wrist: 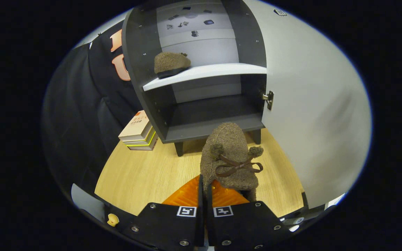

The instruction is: Open the shoe cabinet door, grab the shoes and put them into the shoe cabinet, then close the shoe cabinet door.

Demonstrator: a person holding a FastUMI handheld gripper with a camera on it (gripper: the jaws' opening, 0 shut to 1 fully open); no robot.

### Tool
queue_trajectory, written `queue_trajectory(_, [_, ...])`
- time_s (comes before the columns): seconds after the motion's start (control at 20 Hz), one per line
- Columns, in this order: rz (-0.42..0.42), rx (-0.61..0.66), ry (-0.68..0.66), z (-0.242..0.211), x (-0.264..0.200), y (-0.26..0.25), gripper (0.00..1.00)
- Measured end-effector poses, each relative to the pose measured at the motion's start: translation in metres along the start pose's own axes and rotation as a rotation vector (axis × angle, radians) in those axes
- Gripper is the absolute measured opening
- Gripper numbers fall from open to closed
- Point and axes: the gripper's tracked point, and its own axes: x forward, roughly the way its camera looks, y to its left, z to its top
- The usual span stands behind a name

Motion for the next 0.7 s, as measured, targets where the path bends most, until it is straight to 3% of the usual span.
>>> queue_trajectory(0.3, [0.014, -0.052, -0.132, 0.086, -0.013, 0.006, 0.04])
queue_trajectory(0.7, [0.028, -0.120, -0.224, 0.192, 0.003, 0.002, 0.04])
